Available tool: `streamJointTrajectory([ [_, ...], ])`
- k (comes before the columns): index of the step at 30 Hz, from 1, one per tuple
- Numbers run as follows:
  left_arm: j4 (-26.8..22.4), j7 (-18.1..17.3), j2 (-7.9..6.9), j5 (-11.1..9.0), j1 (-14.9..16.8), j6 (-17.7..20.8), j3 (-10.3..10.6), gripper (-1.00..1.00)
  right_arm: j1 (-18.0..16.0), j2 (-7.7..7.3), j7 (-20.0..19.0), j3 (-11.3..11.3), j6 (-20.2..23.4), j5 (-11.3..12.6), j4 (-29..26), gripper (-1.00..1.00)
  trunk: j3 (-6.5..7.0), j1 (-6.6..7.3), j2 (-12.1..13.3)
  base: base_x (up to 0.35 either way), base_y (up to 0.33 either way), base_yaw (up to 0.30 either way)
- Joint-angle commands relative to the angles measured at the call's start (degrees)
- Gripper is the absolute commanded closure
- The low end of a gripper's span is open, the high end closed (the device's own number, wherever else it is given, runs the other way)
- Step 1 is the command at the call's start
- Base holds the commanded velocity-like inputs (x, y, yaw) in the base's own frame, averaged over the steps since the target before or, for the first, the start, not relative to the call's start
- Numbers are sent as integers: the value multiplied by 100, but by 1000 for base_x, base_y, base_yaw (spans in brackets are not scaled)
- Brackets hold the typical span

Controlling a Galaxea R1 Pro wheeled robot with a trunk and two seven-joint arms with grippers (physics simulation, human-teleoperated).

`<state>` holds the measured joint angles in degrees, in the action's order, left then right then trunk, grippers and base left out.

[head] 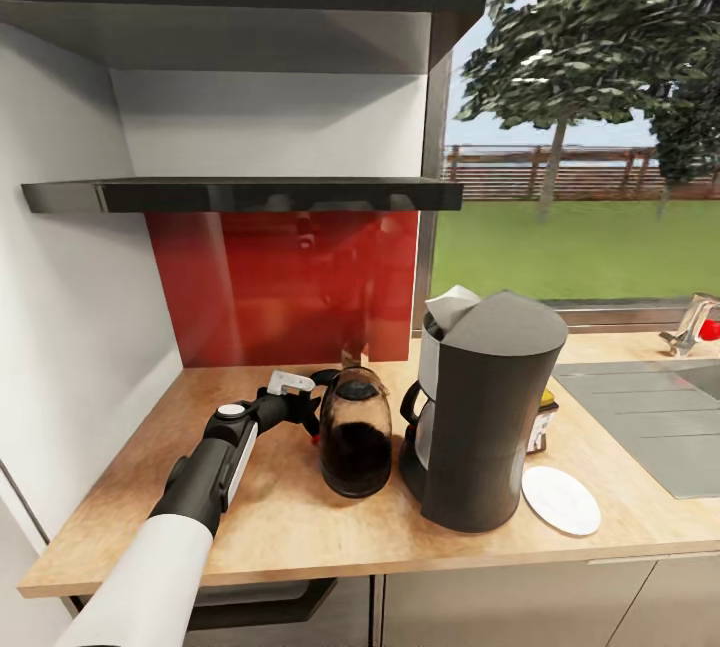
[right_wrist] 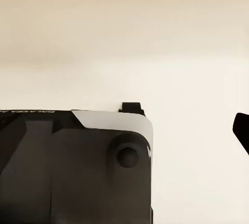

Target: Set up a coffee station on the kitchen countertop: keep the coffee maker on the countertop, move the bottle of coffee from the kitchen shelf to the counter next to the coffee maker, place a paper coffee filter on top of the coffee maker, put the saucer next to the coffee maker with the coffee cup on the saucer, and place the electric kettle next to the coffee maker.

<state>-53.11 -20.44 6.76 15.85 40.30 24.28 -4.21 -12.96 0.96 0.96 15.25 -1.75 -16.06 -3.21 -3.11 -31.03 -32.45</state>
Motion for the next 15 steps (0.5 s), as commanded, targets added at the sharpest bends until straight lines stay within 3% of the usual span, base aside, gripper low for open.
streamJointTrajectory([
  [1,-7,-60,9,48,2,24,-27,-100,-5,1,10,48,-18,-55,4,-100,-12,-3,-10,0,0,0],
  [4,-7,-57,2,49,4,23,-27,-100,-4,1,10,48,-18,-55,4,-100,-12,-3,-10,-83,0,0],
  [12,-7,-56,0,48,4,16,-27,-100,-5,1,10,48,-18,-55,4,-100,-12,-3,-10,-294,-21,0],
  [15,-7,-56,0,49,4,17,-27,-100,-5,1,10,48,-18,-55,4,-100,-12,-3,-10,-114,-33,0],
])
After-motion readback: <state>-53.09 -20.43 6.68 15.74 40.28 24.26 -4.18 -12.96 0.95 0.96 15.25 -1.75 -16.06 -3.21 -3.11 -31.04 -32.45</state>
